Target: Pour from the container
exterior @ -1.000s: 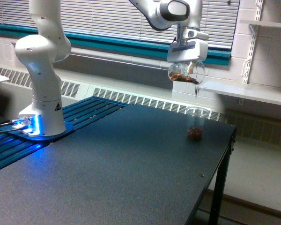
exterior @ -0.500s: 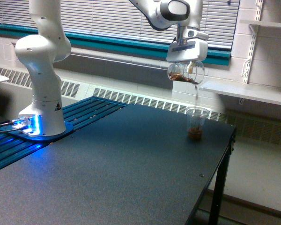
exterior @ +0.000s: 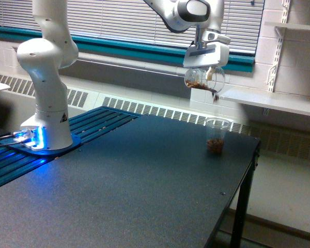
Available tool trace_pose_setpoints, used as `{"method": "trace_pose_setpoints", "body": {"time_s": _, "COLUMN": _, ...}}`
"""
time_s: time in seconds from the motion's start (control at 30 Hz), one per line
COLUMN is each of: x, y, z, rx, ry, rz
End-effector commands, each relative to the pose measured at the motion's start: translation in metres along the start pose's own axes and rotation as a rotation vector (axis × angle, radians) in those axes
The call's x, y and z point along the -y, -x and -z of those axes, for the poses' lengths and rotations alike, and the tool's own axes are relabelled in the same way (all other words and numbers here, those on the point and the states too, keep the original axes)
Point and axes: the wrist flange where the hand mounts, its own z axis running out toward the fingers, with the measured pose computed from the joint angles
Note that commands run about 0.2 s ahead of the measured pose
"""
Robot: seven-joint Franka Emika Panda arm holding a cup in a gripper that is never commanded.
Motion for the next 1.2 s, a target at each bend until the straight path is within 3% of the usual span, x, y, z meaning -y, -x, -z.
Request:
{"method": "trace_pose_setpoints", "body": {"time_s": 0.03, "x": 0.0044, "y": -0.0013, "z": 0.003, "rx": 0.003, "ry": 0.014, "rz": 0.027}}
{"method": "trace_pose_setpoints", "body": {"time_s": 1.2, "x": 0.0078, "y": -0.0086, "z": 0.0086, "rx": 0.079, "ry": 0.055, "rz": 0.059}}
